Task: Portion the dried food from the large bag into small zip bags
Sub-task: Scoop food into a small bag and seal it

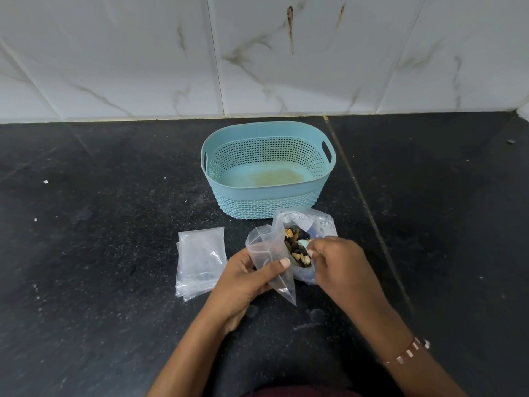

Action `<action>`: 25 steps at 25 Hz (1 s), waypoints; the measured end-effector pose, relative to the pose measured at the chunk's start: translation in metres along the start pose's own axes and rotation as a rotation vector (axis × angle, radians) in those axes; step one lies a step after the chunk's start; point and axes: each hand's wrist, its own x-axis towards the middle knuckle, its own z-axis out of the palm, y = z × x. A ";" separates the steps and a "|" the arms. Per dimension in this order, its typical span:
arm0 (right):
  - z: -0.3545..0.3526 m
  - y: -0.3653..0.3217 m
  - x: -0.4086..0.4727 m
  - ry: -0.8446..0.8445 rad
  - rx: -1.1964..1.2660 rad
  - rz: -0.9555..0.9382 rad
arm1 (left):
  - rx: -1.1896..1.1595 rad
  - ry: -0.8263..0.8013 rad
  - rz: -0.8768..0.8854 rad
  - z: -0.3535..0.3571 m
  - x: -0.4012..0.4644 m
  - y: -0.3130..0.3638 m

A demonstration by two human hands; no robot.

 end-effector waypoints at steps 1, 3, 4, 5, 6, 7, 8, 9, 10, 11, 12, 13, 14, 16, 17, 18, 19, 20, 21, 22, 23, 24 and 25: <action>0.000 0.002 0.002 0.013 0.053 0.047 | -0.017 0.010 0.011 0.001 0.001 -0.001; -0.002 0.007 0.008 0.013 0.167 0.136 | -0.047 0.029 0.017 0.000 0.002 -0.003; -0.003 0.010 0.010 -0.012 0.230 0.179 | -0.050 0.031 0.018 0.000 0.003 -0.003; -0.004 0.012 0.012 -0.039 0.293 0.224 | -0.047 0.027 0.021 0.000 0.005 -0.003; -0.005 0.013 0.013 -0.058 0.355 0.274 | -0.035 0.022 0.028 0.000 0.006 -0.003; -0.005 0.014 0.014 -0.073 0.422 0.334 | -0.013 0.015 0.036 0.000 0.007 -0.002; -0.006 0.016 0.015 -0.080 0.499 0.398 | 0.026 0.009 0.045 -0.001 0.008 -0.001; -0.006 0.018 0.016 -0.079 0.580 0.455 | 0.082 0.003 0.054 -0.002 0.010 -0.001; -0.008 0.019 0.017 -0.081 0.641 0.496 | 0.147 -0.003 0.061 -0.004 0.011 -0.002; -0.009 0.019 0.017 -0.091 0.668 0.513 | 0.208 -0.010 0.064 -0.006 0.011 -0.002; -0.010 0.019 0.017 -0.109 0.661 0.509 | 0.253 -0.016 0.066 -0.007 0.012 -0.003; -0.011 0.017 0.016 -0.130 0.630 0.485 | 0.283 -0.023 0.067 -0.008 0.012 -0.004; -0.012 0.015 0.016 -0.153 0.589 0.455 | 0.302 -0.029 0.070 -0.008 0.013 -0.005; -0.011 0.013 0.016 -0.175 0.536 0.424 | 0.323 -0.027 0.079 -0.008 0.013 -0.005; -0.010 0.013 0.017 -0.173 0.546 0.435 | 0.327 -0.022 0.085 -0.008 0.013 -0.004; -0.010 0.014 0.018 -0.168 0.583 0.462 | 0.335 -0.021 0.094 -0.008 0.014 -0.004; -0.010 0.016 0.019 -0.163 0.642 0.499 | 0.349 -0.026 0.105 -0.008 0.014 -0.003; -0.012 0.018 0.020 -0.162 0.711 0.538 | 0.368 -0.032 0.119 -0.008 0.014 -0.002; -0.013 0.019 0.020 -0.164 0.778 0.571 | 0.386 -0.035 0.130 -0.008 0.014 -0.002; -0.015 0.021 0.020 -0.166 0.835 0.596 | 0.399 -0.036 0.139 -0.008 0.014 -0.002; -0.016 0.022 0.020 -0.168 0.870 0.608 | 0.405 -0.033 0.144 -0.009 0.014 -0.003; -0.017 0.022 0.021 -0.169 0.881 0.610 | 0.408 -0.028 0.146 -0.009 0.014 -0.004; -0.017 0.021 0.021 -0.170 0.880 0.606 | 0.413 -0.022 0.151 -0.009 0.014 -0.004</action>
